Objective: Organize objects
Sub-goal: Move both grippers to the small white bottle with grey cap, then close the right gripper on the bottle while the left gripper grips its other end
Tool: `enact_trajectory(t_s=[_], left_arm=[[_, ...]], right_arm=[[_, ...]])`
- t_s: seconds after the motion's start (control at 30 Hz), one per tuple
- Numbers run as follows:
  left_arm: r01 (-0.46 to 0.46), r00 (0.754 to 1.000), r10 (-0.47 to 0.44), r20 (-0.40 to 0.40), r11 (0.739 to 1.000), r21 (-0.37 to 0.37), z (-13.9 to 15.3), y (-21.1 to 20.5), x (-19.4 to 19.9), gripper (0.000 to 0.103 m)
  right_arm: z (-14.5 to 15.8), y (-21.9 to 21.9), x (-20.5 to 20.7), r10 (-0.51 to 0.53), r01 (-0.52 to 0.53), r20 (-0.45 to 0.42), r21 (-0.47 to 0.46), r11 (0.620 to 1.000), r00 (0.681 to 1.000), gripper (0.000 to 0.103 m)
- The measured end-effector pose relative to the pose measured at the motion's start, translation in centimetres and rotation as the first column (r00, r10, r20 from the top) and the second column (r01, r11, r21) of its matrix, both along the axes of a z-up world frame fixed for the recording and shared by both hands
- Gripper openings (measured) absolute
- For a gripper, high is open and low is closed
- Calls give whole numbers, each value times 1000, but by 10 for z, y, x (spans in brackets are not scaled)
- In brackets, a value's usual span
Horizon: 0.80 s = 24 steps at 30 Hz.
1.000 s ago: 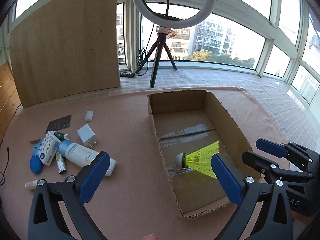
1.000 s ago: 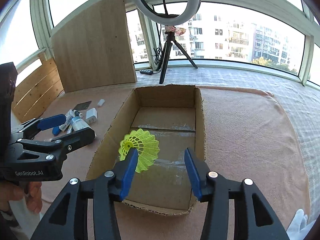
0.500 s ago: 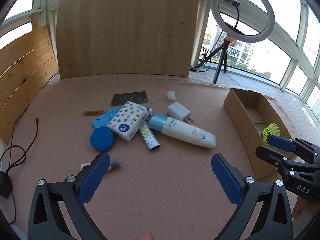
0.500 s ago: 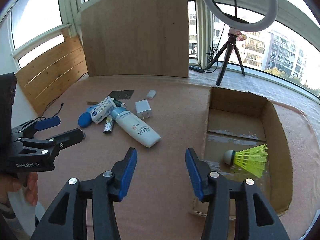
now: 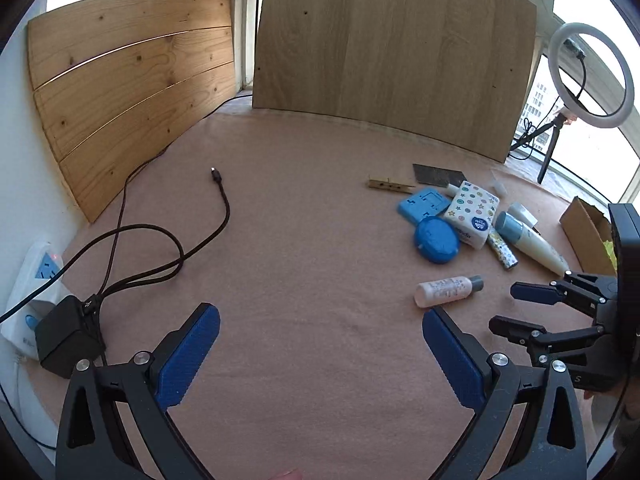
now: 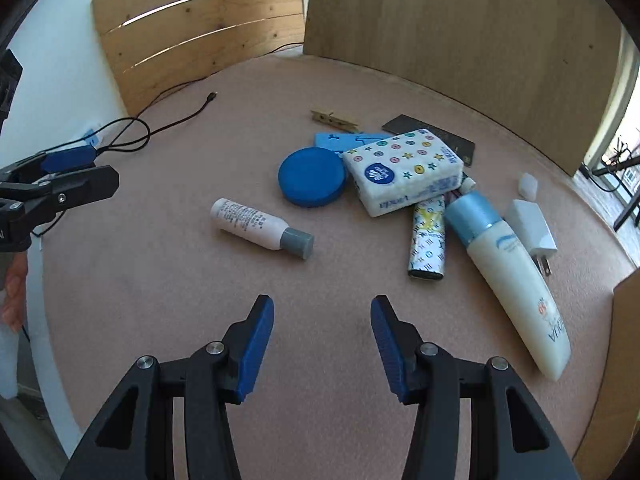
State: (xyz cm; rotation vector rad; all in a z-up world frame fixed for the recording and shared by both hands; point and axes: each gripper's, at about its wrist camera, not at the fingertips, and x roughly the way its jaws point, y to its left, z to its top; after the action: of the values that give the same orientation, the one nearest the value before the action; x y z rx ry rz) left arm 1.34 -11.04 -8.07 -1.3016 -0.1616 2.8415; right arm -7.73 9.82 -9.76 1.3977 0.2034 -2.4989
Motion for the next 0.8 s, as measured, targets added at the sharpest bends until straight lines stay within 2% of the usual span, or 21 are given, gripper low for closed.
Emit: enact_trajectory(t_s=[0.03, 0.2, 0.4, 0.5, 0.57, 0.67, 0.8], left_arm=[[5, 1000, -5, -2, 1000, 6, -3, -1, 2, 103], [89, 996, -88, -14, 996, 28, -18, 6, 4, 103], [269, 963, -267, -43, 963, 31, -26, 18, -10, 102], [346, 938, -344, -41, 938, 39, -31, 21, -24, 101], [397, 918, -397, -17, 916, 58, -36, 23, -32, 92], [491, 870, -492, 15, 870, 41, -42, 37, -34, 77], [628, 778, -627, 31, 778, -26, -43, 66, -12, 71]], right_arm=[[-5, -3, -6, 38, -39, 18, 23, 999, 999, 49], [-6, -14, -22, 235, -230, -47, 83, 970, 971, 53], [-5, -18, -38, 439, -438, -28, 35, 898, 898, 53], [-4, -19, -41, 501, -501, -6, -10, 865, 865, 35], [-3, -20, -39, 520, -520, 3, -26, 854, 854, 20], [-3, -20, -30, 547, -545, 21, -47, 837, 837, 18], [-3, -18, -3, 592, -590, 36, -53, 806, 805, 18]])
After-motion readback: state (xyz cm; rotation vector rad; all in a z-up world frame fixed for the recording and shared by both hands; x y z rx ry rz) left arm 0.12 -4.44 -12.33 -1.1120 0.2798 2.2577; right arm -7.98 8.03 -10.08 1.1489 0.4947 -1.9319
